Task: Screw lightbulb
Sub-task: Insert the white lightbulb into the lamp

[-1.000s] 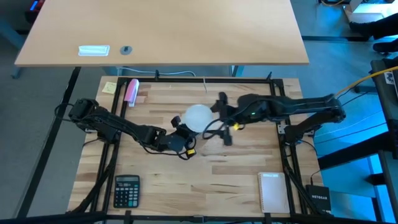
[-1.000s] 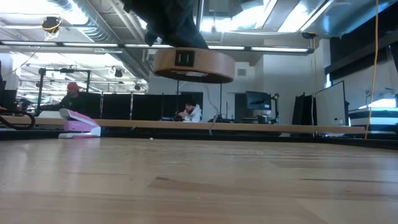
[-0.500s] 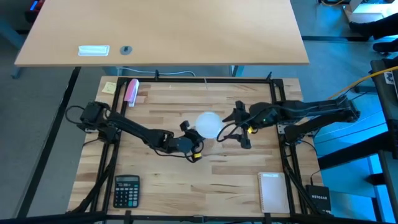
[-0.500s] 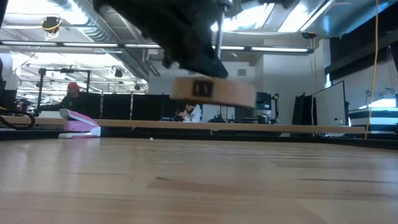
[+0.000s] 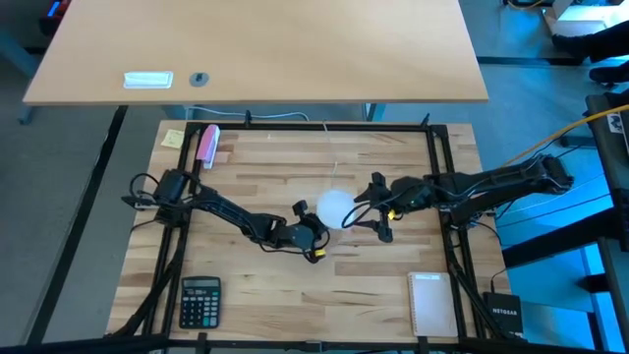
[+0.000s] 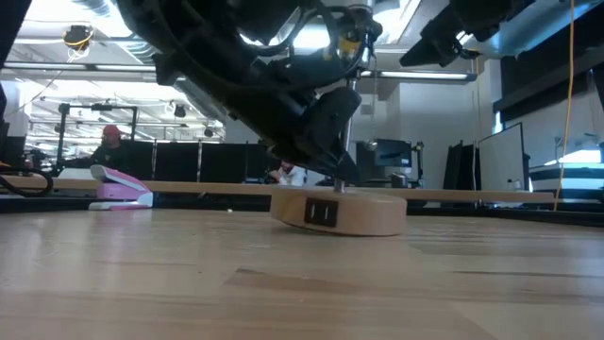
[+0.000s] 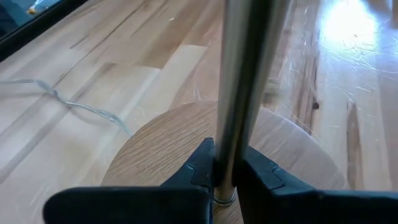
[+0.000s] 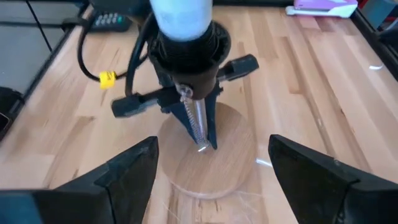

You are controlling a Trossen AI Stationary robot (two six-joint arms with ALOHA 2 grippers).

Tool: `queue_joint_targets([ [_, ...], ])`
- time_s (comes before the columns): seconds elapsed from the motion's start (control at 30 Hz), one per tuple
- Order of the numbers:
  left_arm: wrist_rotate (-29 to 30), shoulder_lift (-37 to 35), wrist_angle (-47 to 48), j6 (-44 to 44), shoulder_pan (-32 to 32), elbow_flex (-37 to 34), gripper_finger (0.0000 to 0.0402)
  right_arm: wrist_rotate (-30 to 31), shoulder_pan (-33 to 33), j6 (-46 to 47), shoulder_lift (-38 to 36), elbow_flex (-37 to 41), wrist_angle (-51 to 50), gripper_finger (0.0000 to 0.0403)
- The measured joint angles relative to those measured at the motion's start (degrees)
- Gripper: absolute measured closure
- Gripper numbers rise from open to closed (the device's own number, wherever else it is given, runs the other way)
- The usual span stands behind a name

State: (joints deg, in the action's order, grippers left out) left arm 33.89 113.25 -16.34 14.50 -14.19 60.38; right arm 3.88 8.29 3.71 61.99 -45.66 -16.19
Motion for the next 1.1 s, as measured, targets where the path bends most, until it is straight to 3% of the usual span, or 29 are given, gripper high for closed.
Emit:
queue_joint_targets([
  [0.33, -0.3, 0.1, 1.9, 3.5, 0.1, 0.0, 0.0319, 0.2, 0.0, -1.1, 0.0, 0.1, 0.1, 0.0095],
  [0.53, -1.9, -2.0, 4.1, 3.5, 0.1, 0.0, 0.0264, 0.3, 0.0, -0.9, 0.0, 0.1, 0.1, 0.0095],
  [0.8, -6.7, -13.2, 20.1, 4.6, -1.7, 0.1, 0.0204, 0.6, 0.0, 0.3, 0.0, 0.2, -2.2, 0.0095],
  [0.97, -7.1, -20.5, 29.9, 6.7, -4.9, 0.1, 0.0197, 0.2, 0.0, 0.6, -0.1, 8.3, 7.9, 0.0095],
  [1.1, -7.0, -23.5, 31.3, 7.1, -6.6, 0.0, 0.0196, -2.2, 0.0, 0.3, 0.9, 19.9, 27.9, 0.0095],
])
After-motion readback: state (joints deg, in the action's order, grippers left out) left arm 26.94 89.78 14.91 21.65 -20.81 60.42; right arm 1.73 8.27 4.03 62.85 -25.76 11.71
